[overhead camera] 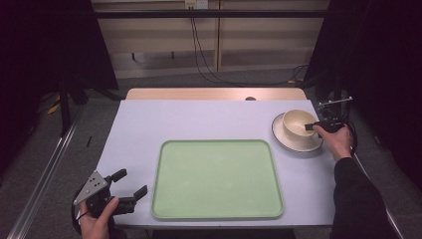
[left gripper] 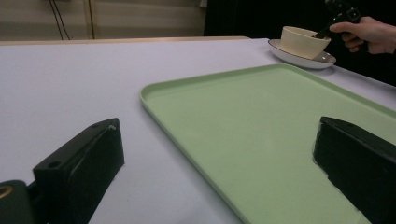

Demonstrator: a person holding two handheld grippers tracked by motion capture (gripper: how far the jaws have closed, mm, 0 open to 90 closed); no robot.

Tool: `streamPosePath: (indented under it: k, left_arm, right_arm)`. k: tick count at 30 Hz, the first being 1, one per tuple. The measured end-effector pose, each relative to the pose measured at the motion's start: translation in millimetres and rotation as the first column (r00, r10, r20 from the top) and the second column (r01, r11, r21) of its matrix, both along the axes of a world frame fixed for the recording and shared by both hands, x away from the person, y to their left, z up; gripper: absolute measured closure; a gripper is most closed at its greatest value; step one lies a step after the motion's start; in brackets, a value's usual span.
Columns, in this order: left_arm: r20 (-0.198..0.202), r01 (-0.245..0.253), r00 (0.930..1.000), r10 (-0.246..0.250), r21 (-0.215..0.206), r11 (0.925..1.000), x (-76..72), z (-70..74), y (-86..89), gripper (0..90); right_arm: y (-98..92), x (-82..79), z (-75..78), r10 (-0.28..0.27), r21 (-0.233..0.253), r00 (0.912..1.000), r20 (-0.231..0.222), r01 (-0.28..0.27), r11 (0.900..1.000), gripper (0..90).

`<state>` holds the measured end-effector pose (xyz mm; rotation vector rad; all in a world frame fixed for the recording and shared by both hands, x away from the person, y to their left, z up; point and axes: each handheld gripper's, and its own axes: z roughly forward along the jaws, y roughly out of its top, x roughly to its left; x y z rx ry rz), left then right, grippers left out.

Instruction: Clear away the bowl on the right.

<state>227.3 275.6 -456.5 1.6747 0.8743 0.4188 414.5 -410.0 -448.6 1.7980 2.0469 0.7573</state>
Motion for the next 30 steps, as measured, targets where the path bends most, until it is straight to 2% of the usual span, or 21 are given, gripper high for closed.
streamPosePath:
  k: [2, 4, 6, 7, 14, 16, 17, 28, 30]
  left_arm:
    - [0.000, 0.004, 1.0000, -0.004, -0.007, 1.0000, 0.0, 0.0, -0.4, 1.9]
    - [0.002, 0.003, 1.0000, -0.003, -0.005, 1.0000, 0.0, 0.0, -0.2, 1.9]
    - [-0.001, 0.008, 1.0000, -0.008, -0.006, 1.0000, 0.1, -0.1, 0.1, 1.9]
    - [-0.001, 0.004, 1.0000, -0.004, -0.001, 1.0000, 0.0, 0.0, 0.2, 1.9]
    - [-0.001, 0.003, 1.0000, -0.003, -0.001, 1.0000, -0.1, 0.0, 0.5, 1.9]
    - [0.001, 0.005, 1.0000, -0.005, -0.001, 1.0000, -0.1, 0.1, 0.4, 1.9]
    - [-0.001, 0.007, 1.0000, -0.007, -0.001, 1.0000, -0.1, 0.0, 0.4, 1.9]
    - [0.000, -0.001, 1.0000, 0.001, -0.006, 1.0000, -0.5, 0.0, 0.1, 1.9]
    - [0.000, -0.001, 1.0000, 0.001, -0.006, 1.0000, -0.5, 0.0, 0.1, 1.9]
  right_arm:
    - [-0.4, 0.6, 0.5, -0.004, 0.002, 1.0000, 0.000, 0.004, 1.000, 80.7]
    - [0.3, 0.5, 1.5, 0.006, 0.027, 1.0000, -0.006, -0.006, 1.000, 82.5]
    - [1.0, 0.5, 1.4, 0.005, 0.029, 1.0000, -0.002, -0.005, 1.000, 82.7]
    - [1.9, 0.3, 2.0, -0.003, 0.045, 0.9999, -0.015, 0.004, 0.999, 83.1]
    - [-0.1, 0.5, 1.9, -0.007, 0.052, 0.9999, -0.010, 0.008, 0.999, 83.8]
    - [-0.8, 0.5, 2.0, -0.015, 0.061, 0.9998, -0.012, 0.015, 0.998, 83.9]
    - [-1.2, 0.1, 2.4, -0.019, 0.082, 0.9997, -0.017, 0.021, 0.996, 84.1]
    - [-4.6, -1.9, 3.6, -0.014, 0.112, 0.9999, 0.002, 0.014, 0.994, 84.3]
    - [-4.0, -2.8, 5.3, -0.020, 0.126, 0.9998, -0.007, 0.021, 0.992, 84.2]
